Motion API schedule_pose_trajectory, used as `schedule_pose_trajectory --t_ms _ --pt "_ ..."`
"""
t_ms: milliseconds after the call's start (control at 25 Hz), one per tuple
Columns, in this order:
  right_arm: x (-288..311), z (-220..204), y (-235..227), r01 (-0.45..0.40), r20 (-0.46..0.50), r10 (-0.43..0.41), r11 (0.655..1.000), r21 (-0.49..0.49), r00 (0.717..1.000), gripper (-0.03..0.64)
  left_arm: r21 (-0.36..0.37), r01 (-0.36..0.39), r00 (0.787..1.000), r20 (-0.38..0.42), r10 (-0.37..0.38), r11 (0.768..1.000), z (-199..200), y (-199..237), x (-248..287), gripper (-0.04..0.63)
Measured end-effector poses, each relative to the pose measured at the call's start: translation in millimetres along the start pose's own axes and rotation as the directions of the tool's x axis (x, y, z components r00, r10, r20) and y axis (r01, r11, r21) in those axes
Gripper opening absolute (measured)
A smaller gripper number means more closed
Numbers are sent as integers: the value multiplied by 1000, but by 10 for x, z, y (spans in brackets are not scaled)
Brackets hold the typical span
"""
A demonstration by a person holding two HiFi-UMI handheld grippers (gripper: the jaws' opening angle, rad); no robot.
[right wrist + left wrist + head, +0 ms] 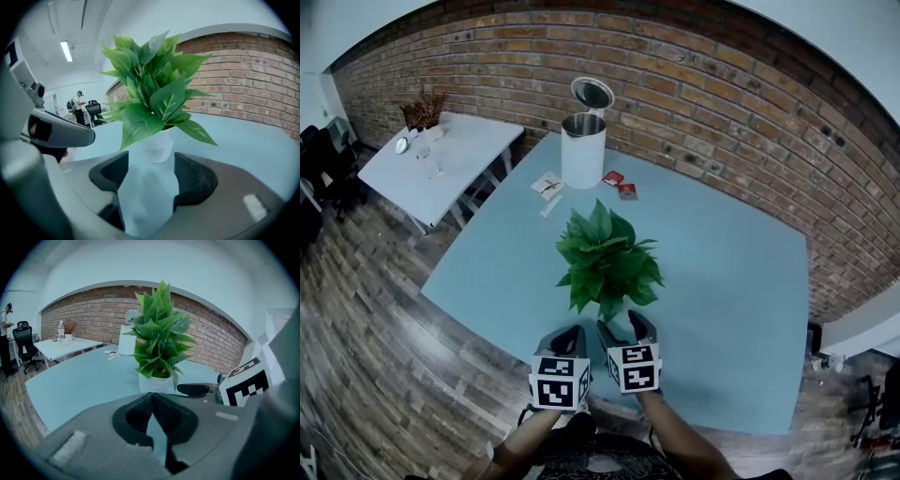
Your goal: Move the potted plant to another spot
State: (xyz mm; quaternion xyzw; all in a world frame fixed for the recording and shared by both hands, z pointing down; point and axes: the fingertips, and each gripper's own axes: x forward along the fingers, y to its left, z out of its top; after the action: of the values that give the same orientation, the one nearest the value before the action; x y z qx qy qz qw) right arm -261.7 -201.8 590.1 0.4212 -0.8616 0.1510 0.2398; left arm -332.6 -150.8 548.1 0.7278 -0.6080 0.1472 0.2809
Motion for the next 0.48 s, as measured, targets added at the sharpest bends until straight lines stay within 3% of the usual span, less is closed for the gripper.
schedule_pose_trajectory --t_ms 480 --pt "-764 -4 -53 6 50 -5 1000 -13 999 181 71 57 998 -11 -56 996 -140 -631 -128 0"
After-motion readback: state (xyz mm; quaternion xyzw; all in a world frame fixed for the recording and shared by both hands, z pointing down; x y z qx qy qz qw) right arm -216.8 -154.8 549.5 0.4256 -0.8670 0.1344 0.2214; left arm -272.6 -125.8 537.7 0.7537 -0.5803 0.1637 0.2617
